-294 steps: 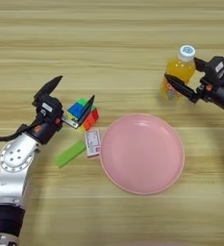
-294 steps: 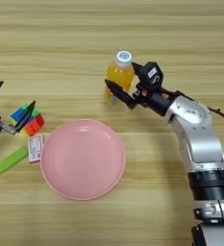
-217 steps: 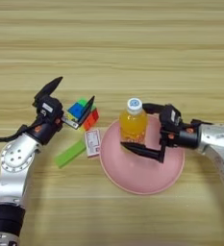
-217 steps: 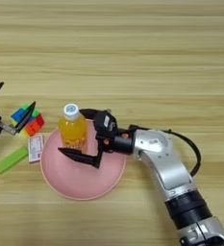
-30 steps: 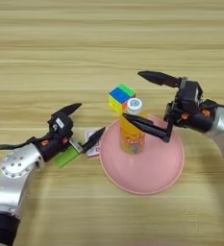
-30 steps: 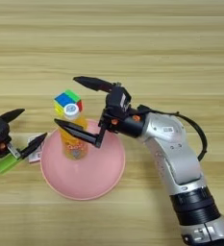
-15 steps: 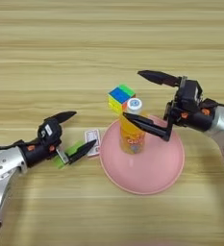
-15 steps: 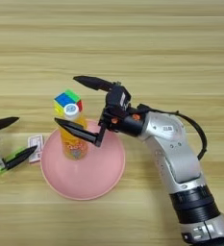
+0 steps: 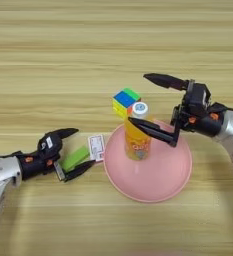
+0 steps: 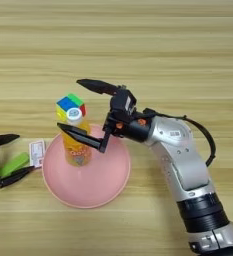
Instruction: Move the objects on the table
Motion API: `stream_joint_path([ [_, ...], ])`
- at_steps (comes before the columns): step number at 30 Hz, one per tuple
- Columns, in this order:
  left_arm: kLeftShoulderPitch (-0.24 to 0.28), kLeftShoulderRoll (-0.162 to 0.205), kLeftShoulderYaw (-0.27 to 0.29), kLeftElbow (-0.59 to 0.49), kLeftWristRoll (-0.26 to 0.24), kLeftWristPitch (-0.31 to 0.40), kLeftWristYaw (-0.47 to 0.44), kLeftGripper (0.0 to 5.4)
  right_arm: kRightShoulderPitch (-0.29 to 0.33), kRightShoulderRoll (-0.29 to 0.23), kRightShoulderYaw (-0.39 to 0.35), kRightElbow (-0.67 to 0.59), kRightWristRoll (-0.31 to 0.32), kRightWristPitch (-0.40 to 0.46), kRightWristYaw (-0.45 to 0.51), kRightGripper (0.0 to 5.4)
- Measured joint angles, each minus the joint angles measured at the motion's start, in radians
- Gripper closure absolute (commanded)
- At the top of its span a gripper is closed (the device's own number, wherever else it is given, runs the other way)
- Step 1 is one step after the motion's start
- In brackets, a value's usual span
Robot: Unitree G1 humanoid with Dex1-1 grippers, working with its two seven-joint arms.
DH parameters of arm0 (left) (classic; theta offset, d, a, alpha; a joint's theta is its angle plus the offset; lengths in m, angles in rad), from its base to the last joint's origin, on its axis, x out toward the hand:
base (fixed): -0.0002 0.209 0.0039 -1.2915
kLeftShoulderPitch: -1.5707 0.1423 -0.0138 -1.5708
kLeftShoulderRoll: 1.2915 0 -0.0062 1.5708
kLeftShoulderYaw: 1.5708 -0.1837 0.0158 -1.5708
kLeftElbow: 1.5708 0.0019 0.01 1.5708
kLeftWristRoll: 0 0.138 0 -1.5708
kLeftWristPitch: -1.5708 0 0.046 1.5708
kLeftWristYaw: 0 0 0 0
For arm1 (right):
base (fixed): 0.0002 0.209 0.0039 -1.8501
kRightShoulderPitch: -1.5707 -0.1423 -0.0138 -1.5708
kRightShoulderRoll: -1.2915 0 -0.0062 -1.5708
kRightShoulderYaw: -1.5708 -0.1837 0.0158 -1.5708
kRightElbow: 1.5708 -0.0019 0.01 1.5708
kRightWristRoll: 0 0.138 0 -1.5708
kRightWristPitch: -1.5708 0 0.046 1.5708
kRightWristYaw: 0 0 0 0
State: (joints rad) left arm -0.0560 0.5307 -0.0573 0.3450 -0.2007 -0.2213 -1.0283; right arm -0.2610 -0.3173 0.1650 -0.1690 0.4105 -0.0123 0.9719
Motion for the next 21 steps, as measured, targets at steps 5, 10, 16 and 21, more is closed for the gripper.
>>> stream_joint_path([
  [5, -0.029, 0.011, -0.027, 0.017, 0.014, 0.011, -0.036, 0.03, 0.000, 0.000, 0.000, 0.000, 0.000, 0.000, 0.000, 0.00],
  [10, -0.047, 0.022, -0.052, 0.021, 0.030, 0.020, -0.070, 0.03, 0.000, -0.001, 0.000, 0.000, 0.000, 0.000, 0.000, 0.00],
  [16, -0.087, 0.027, -0.067, 0.055, 0.046, 0.020, -0.076, 0.03, 0.000, -0.001, 0.000, 0.000, 0.000, 0.000, 0.000, 0.00],
  [21, -0.120, 0.027, -0.074, 0.093, 0.062, 0.015, -0.074, 0.03, 0.000, -0.001, 0.000, -0.001, 0.000, 0.000, 0.000, 0.00],
])
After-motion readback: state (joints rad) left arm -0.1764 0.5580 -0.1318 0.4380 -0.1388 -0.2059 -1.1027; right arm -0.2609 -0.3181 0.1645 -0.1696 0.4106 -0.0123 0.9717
